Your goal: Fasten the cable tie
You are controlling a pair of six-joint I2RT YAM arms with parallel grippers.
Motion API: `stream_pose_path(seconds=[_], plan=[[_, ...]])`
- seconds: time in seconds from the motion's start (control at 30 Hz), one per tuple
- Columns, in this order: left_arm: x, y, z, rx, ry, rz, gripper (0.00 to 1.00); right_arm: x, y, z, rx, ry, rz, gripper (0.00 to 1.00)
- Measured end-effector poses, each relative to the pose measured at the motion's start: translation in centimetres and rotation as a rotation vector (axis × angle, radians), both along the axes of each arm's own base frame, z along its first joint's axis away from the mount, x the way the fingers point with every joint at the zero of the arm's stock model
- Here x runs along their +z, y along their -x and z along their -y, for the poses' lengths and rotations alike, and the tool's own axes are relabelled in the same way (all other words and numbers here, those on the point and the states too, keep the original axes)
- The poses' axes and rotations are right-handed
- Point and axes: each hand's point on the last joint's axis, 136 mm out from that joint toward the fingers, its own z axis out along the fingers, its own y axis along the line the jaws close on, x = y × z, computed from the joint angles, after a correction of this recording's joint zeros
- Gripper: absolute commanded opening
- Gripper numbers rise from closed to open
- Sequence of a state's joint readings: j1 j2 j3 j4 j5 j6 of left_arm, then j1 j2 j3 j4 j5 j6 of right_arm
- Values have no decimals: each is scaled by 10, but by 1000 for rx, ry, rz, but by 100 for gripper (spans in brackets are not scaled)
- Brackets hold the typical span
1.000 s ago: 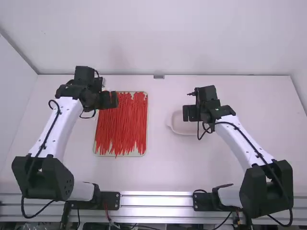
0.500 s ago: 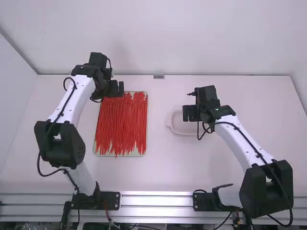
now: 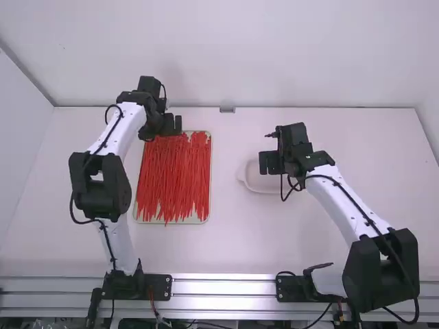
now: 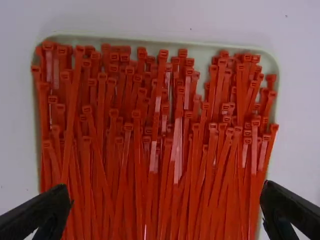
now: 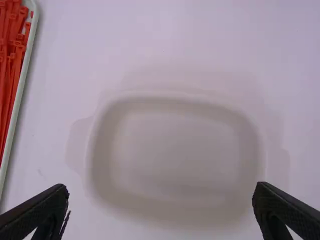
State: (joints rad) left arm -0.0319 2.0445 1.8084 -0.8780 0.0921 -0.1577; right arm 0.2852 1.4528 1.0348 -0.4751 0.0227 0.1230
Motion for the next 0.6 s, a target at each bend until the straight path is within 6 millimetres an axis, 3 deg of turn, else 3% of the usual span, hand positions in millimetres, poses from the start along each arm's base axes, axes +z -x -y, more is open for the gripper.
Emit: stream_pose_path(seconds=[0.6], plan=[[-3, 0, 0, 0, 0, -7, 99, 0, 0, 0, 1, -1, 0, 98]])
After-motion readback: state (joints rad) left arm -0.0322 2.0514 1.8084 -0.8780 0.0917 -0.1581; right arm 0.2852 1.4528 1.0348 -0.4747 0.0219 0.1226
